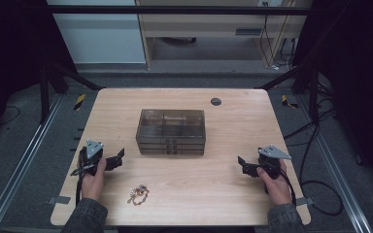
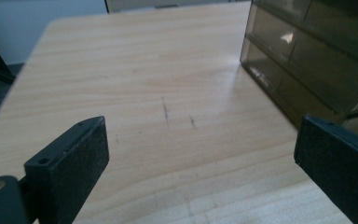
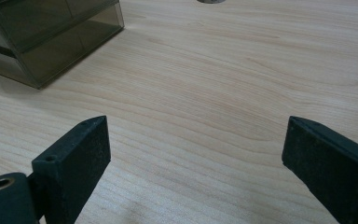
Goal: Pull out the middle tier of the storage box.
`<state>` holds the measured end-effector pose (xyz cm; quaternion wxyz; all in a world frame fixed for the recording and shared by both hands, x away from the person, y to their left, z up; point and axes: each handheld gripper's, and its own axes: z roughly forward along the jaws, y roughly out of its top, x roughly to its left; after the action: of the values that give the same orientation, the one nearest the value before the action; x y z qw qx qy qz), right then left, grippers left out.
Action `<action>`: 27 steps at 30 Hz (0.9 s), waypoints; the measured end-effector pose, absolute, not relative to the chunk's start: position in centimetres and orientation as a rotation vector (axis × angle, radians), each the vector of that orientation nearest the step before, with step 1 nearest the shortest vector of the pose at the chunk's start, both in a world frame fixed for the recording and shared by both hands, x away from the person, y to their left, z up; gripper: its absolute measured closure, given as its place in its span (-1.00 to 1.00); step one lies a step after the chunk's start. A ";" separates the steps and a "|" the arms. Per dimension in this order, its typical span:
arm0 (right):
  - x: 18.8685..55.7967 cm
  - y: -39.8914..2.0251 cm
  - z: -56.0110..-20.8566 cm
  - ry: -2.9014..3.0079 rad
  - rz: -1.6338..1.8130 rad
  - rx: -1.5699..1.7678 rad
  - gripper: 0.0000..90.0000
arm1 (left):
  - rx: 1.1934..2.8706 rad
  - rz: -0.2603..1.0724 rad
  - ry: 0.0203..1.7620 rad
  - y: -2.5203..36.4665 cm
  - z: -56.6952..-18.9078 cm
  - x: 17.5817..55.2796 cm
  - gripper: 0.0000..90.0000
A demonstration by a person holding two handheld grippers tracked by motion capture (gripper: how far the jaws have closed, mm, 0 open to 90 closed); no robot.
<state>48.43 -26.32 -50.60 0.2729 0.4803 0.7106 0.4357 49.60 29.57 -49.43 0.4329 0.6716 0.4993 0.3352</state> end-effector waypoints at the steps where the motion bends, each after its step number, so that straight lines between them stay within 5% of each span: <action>1: 48.4 -26.3 -50.6 1.908 1.173 1.293 -0.82 | 1.660 0.849 1.233 29.6 -48.9 49.2 -0.93; 18: 46.4 -26.4 -49.1 1.840 1.223 1.264 -0.86 | 1.811 1.119 0.952 25.1 -46.0 47.1 -0.95; 27: 45.8 -26.8 -48.4 1.832 1.289 1.287 -0.74 | 1.917 1.079 0.926 22.0 -44.7 45.4 -0.94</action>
<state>45.83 -26.79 -48.42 0.2756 0.4789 0.6817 0.4797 45.43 22.02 -44.74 0.3687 0.7466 0.3607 0.4202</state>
